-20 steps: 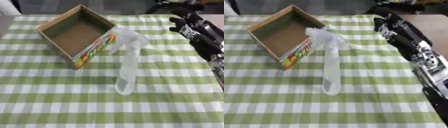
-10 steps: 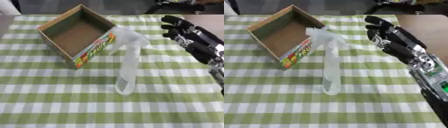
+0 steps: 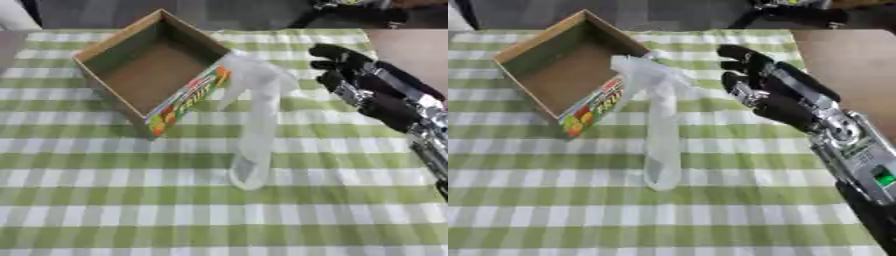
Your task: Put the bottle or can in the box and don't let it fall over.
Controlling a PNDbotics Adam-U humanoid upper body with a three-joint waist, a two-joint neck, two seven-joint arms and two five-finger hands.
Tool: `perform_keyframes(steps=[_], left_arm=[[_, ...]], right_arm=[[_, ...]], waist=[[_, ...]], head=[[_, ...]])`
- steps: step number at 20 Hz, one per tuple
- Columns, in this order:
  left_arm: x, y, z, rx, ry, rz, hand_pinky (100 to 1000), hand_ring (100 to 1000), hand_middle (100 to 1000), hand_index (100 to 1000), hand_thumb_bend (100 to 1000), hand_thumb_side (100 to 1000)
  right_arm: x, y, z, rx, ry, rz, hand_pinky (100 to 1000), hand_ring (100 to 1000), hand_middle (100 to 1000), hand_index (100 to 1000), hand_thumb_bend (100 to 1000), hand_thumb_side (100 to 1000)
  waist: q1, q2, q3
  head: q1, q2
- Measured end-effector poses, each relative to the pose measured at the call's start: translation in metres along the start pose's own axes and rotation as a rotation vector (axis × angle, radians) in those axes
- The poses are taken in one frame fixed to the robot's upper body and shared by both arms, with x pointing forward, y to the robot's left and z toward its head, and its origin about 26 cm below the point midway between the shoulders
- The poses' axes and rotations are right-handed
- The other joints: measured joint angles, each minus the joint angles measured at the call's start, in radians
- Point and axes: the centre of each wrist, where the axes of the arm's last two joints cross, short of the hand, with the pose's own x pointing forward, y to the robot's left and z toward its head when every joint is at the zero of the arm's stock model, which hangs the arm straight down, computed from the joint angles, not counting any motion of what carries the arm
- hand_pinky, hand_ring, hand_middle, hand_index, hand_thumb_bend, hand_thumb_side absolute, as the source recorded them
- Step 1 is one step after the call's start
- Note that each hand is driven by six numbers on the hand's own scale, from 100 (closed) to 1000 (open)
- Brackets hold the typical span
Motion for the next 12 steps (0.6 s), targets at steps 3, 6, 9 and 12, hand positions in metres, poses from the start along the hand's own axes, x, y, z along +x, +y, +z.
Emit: perform_keyframes(steps=[3, 6, 9, 12], left_arm=[[0.0, 0.0, 0.0, -0.001, 0.001, 0.0, 924, 846, 940, 856, 119, 850], [0.0, 0.0, 0.0, -0.001, 0.001, 0.0, 924, 846, 940, 856, 119, 850], [0.0, 0.0, 0.0, -0.002, 0.002, 0.0, 924, 846, 940, 856, 119, 851], [0.0, 0.0, 0.0, -0.003, 0.003, 0.0, 924, 846, 940, 856, 119, 851]], right_arm=[[-0.0004, 0.0017, -0.0004, 0.019, 0.007, 0.008, 948, 1000, 1000, 1000, 100, 630], [-0.001, 0.0042, -0.001, 0.041, 0.014, 0.019, 950, 1000, 1000, 1000, 100, 631], [-0.0014, 0.0061, -0.0014, 0.059, 0.014, 0.027, 951, 1000, 1000, 1000, 100, 631], [-0.0017, 0.0076, -0.0017, 0.072, 0.012, 0.028, 951, 1000, 1000, 1000, 100, 632]], waist=[[0.0, 0.0, 0.001], [0.0, 0.0, 0.001], [0.0, 0.0, 0.001], [0.0, 0.0, 0.001]], head=[[0.0, 0.0], [-0.002, 0.0], [-0.002, 0.0], [-0.002, 0.0]])
